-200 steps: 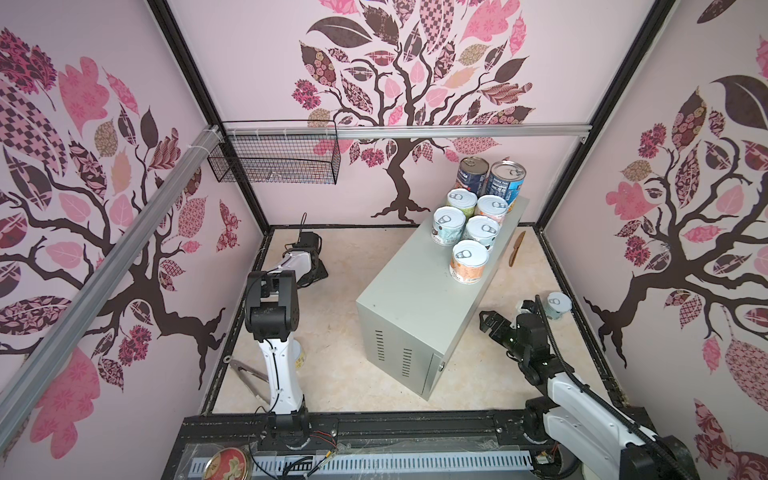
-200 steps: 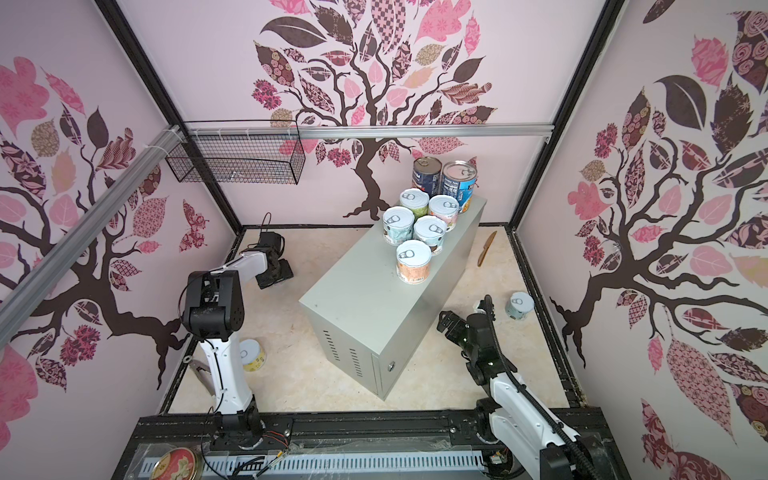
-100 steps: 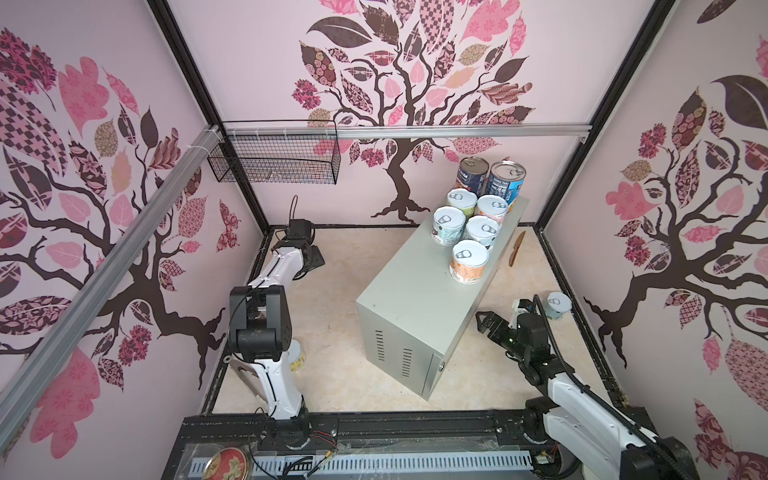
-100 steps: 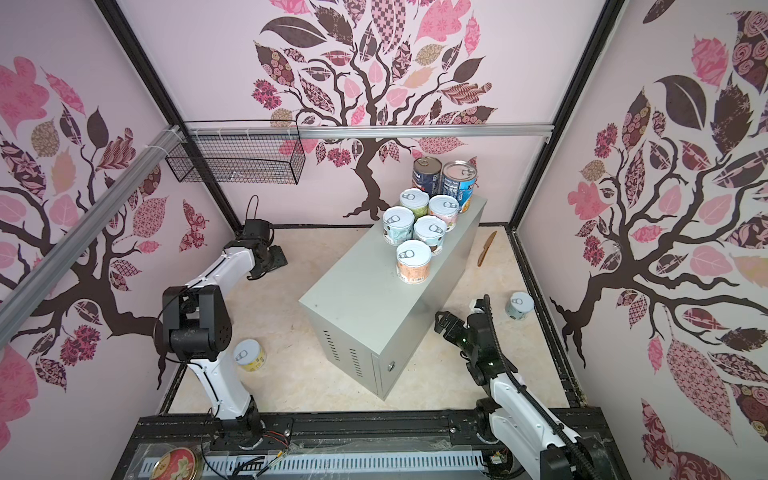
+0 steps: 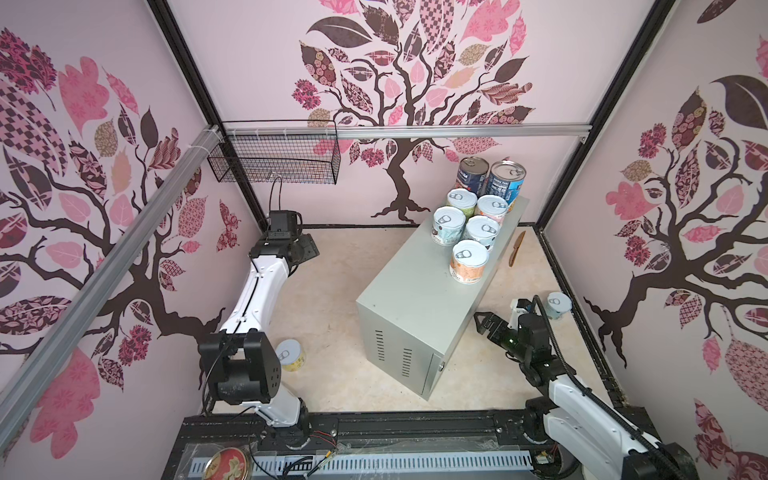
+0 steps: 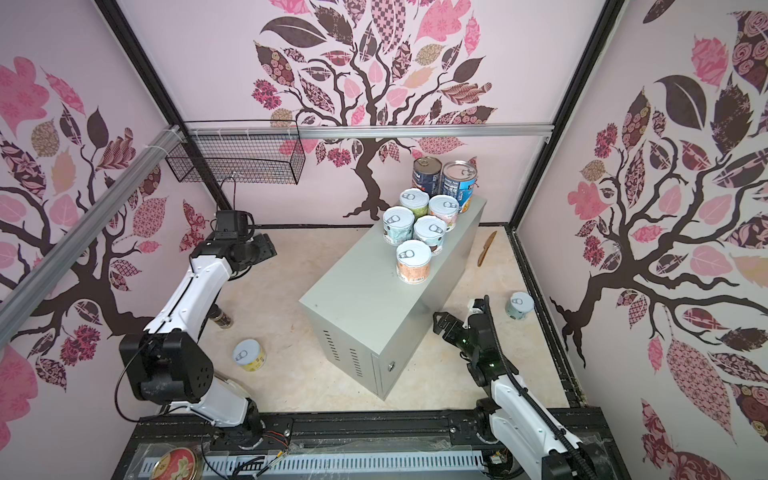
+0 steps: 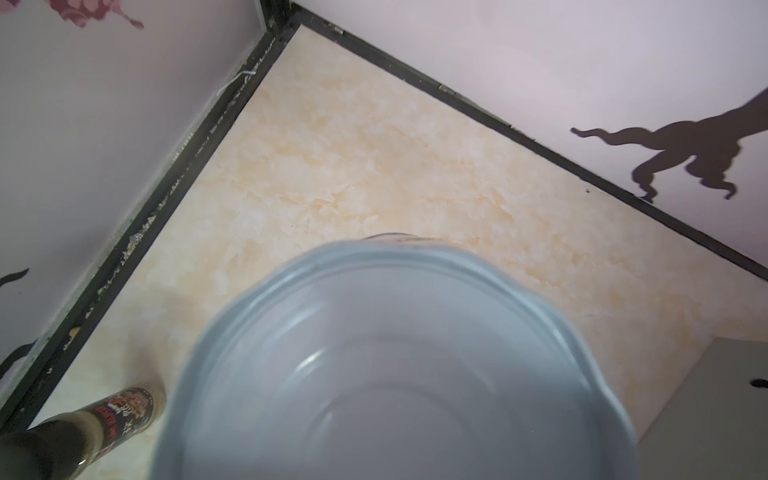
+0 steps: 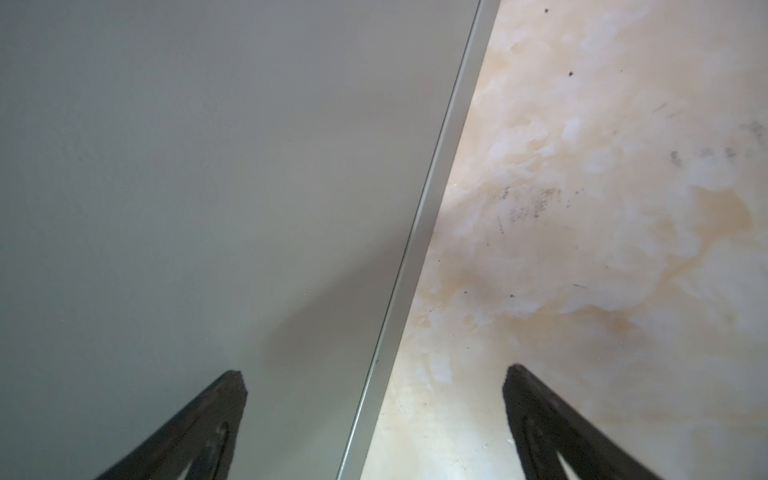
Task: Place and organize the canned foods onto the counter
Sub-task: 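Carry the pink can with the left gripper up over the box top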
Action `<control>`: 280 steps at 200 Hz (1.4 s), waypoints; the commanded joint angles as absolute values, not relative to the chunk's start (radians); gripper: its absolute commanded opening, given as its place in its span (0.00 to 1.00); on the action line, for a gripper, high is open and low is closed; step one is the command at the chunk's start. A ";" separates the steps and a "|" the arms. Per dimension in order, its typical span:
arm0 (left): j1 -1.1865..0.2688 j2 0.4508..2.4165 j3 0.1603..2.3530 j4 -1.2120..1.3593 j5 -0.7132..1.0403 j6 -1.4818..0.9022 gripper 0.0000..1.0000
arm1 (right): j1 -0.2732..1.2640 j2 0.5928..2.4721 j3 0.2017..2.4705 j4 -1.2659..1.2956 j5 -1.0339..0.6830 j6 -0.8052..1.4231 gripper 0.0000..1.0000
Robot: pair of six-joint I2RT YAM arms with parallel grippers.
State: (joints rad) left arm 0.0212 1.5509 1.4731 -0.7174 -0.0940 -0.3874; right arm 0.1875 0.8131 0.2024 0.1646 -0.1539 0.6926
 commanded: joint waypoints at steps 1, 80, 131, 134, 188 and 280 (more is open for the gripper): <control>0.009 1.462 1.479 -0.742 -0.061 -0.354 0.58 | 0.184 0.823 0.226 0.176 -0.192 0.693 1.00; -0.103 1.260 1.567 -0.874 -0.038 -0.315 0.58 | 0.184 0.787 0.216 0.169 -0.212 0.674 1.00; -0.162 1.218 1.688 -0.991 0.031 -0.277 0.57 | 0.184 0.785 0.217 0.160 -0.212 0.673 1.00; -0.165 1.218 1.695 -1.002 0.040 -0.274 0.57 | 0.184 0.785 0.217 0.160 -0.212 0.673 1.00; -0.364 1.231 1.855 -1.152 -0.055 -0.202 0.57 | 0.184 0.794 0.211 0.170 -0.215 0.676 1.00; -0.722 1.402 2.189 -1.375 -0.274 -0.111 0.56 | 0.184 0.798 0.200 0.180 -0.210 0.676 1.00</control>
